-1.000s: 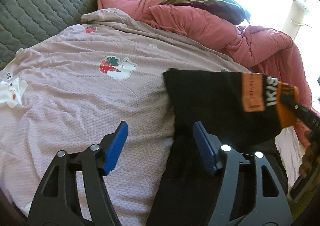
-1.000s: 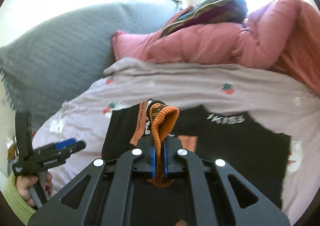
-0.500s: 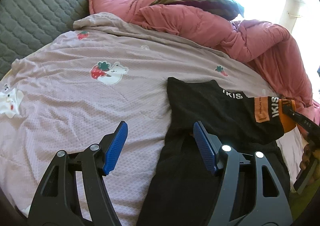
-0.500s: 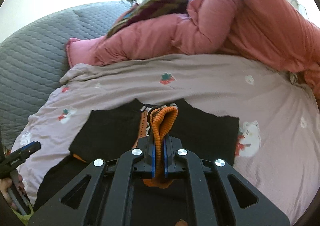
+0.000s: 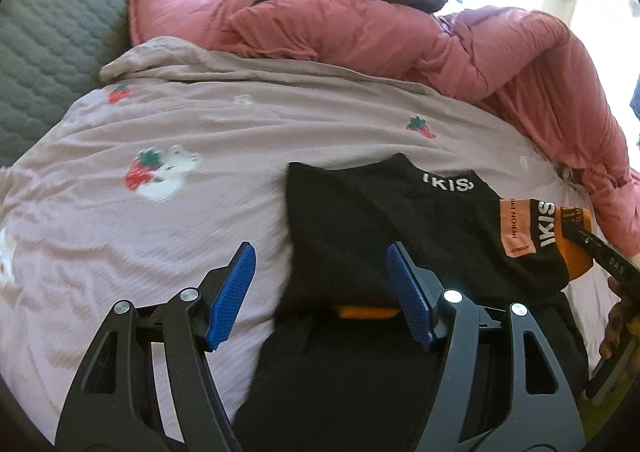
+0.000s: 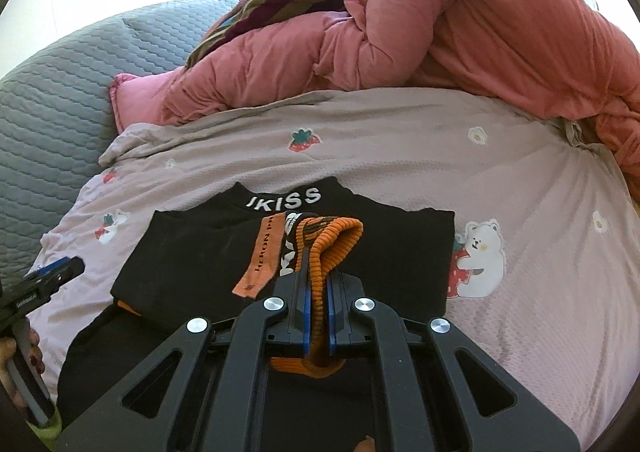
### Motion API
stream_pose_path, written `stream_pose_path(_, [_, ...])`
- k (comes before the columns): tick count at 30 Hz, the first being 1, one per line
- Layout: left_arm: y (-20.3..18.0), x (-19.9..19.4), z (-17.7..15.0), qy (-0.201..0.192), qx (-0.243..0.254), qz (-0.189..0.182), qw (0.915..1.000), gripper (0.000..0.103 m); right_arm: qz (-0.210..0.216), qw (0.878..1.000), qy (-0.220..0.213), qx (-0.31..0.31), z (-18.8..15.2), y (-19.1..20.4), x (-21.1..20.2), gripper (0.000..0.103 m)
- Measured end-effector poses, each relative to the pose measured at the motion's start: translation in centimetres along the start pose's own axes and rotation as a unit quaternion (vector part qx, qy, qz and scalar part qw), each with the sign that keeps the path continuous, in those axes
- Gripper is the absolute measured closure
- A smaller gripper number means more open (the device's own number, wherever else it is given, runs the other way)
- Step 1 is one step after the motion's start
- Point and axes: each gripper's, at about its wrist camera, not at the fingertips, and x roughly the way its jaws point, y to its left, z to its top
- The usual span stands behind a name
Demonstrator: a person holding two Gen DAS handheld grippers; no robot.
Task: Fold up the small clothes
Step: 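Fold the shirt side across the body with the right gripper, release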
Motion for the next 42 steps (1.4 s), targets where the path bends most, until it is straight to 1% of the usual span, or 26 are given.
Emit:
stream_pose_path(2, [-1.0, 0.8, 0.4, 0.006, 0.009, -0.005, 0.9999, 0.043, -0.004, 1.0, 0.002, 0.001, -0.1, -0.2, 0.1, 0.098])
stream_pose_path(5, [-3.1, 2.2, 0.9, 0.005, 0.038, -0.007, 0.9992, 0.043, -0.007, 1.0, 0.003, 0.003, -0.2, -0.5, 0.3, 0.098])
stream_pose_path(9, [-4.3, 4.7, 0.6, 0.034, 0.05, -0.009, 0.9981, 0.043, -0.013, 1.0, 0.004, 0.004, -0.3, -0.8, 0.2, 0.098])
stream_pose_path(11, [-4.2, 6.0, 0.1, 0.051, 0.05, -0.005, 0.9974, 0.043, -0.016, 1.0, 0.007, 0.005, -0.4, -1.0, 0.3, 0.098])
stream_pose_path(12, [-4.0, 6.7, -0.4, 0.066, 0.048, -0.005, 0.9966, 0.043, -0.019, 1.0, 0.009, 0.007, -0.4, -1.1, 0.4, 0.098])
stream_pose_path(14, [-3.6, 7.6, -1.2, 0.082, 0.045, -0.004, 0.9956, 0.043, -0.039, 0.999, 0.007, 0.016, -0.5, -1.5, 0.6, 0.087])
stream_pose_path(15, [-3.4, 7.8, -1.6, 0.084, 0.044, -0.004, 0.9955, 0.043, -0.05, 0.998, 0.004, 0.022, -0.6, -1.8, 0.5, 0.075])
stream_pose_path(16, [-3.2, 7.8, -1.8, 0.083, 0.042, -0.006, 0.9956, 0.043, -0.056, 0.998, 0.0, 0.032, -0.7, -2.2, 0.4, 0.071])
stream_pose_path(18, [-3.0, 7.7, -2.0, 0.08, 0.04, -0.01, 0.9959, 0.043, -0.057, 0.997, -0.001, 0.044, -0.9, -2.6, 0.2, 0.071])
stream_pose_path(20, [-3.0, 7.5, -2.1, 0.078, 0.042, -0.011, 0.996, 0.043, -0.056, 0.998, 0.003, 0.036, -1.0, -2.3, 0.3, 0.071])
stream_pose_path(27, [-2.9, 7.5, -2.4, 0.077, 0.045, -0.013, 0.9959, 0.043, -0.02, 0.999, 0.028, -0.031, -1.8, 1.3, 1.3, 0.07])
stream_pose_path(29, [-2.8, 7.4, -2.6, 0.077, 0.046, -0.014, 0.9959, 0.043, -0.009, 0.998, 0.042, -0.056, -2.3, 2.5, 1.8, 0.067])
stream_pose_path(30, [-2.7, 7.3, -2.6, 0.077, 0.045, -0.015, 0.9959, 0.042, -0.006, 0.997, 0.048, -0.066, -2.5, 2.9, 2.2, 0.06])
stream_pose_path(31, [-2.7, 7.2, -2.7, 0.077, 0.044, -0.016, 0.9959, 0.042, -0.005, 0.996, 0.053, -0.069, -2.7, 3.0, 2.4, 0.056])
stream_pose_path(33, [-2.6, 7.1, -2.7, 0.077, 0.043, -0.018, 0.9959, 0.042, -0.015, 0.995, 0.07, -0.07, -3.0, 2.6, 3.1, 0.055])
stream_pose_path(36, [-2.4, 6.9, -2.8, 0.077, 0.041, -0.02, 0.996, 0.042, -0.075, 0.988, 0.114, -0.066, -4.0, 0.7, 4.5, 0.054])
stream_pose_path(37, [-2.4, 6.9, -2.8, 0.077, 0.041, -0.022, 0.996, 0.041, -0.07, 0.988, 0.127, -0.046, -4.5, -0.4, 4.9, 0.044])
stream_pose_path(39, [-2.4, 7.0, -2.9, 0.076, 0.04, -0.022, 0.996, 0.041, -0.056, 0.99, 0.129, -0.014, -4.7, -1.5, 5.0, 0.039])
stream_pose_path(42, [-2.2, 6.9, -3.0, 0.073, 0.038, -0.024, 0.9963, 0.041, -0.061, 0.989, 0.13, -0.023, -4.7, -1.2, 5.1, 0.038])
